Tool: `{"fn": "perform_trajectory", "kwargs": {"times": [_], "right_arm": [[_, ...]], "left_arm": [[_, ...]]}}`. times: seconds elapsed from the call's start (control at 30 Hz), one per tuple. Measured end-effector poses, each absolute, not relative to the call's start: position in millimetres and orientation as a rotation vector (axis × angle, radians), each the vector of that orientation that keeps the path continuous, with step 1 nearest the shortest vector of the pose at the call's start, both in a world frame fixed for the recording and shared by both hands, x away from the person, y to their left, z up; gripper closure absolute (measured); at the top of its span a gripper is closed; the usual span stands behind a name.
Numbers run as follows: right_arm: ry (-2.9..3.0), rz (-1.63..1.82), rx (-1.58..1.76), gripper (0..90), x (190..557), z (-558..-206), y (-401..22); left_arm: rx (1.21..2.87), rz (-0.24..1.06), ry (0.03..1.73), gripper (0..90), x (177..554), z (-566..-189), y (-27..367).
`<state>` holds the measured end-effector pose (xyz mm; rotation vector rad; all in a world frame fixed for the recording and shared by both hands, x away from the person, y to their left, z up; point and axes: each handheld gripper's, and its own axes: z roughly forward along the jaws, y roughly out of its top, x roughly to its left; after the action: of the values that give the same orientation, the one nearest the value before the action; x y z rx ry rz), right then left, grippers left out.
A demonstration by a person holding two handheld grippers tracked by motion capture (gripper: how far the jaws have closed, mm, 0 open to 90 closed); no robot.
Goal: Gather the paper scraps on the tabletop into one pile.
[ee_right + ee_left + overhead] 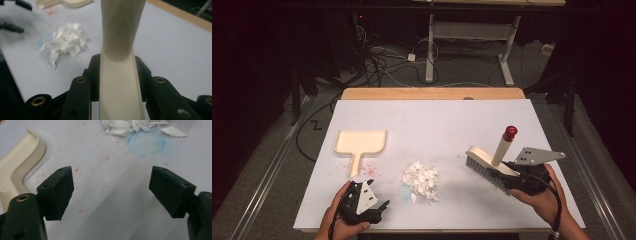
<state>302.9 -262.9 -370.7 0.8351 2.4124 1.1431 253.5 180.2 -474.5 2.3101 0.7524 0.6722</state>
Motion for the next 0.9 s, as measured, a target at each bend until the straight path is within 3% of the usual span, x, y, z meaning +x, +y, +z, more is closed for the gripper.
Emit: {"fn": "perform_trajectory", "kwargs": {"times": [0.37,0.6,0.9], "right_arm": [[2.773,0.99,0.792,67.8,313.3,-385.3,-272.2],[2.833,0.9,0.816,67.6,346.6,-396.4,-264.9],[2.777,0.747,0.817,56.0,385.7,-404.0,-256.2]], "left_arm": [[2.307,0.668,0.756,18.9,254.4,-474.4,181.4],[2.319,0.662,0.752,19.0,256.0,-475.6,180.2],[2.327,0.657,0.757,18.9,257.2,-477.5,179.7]]}}
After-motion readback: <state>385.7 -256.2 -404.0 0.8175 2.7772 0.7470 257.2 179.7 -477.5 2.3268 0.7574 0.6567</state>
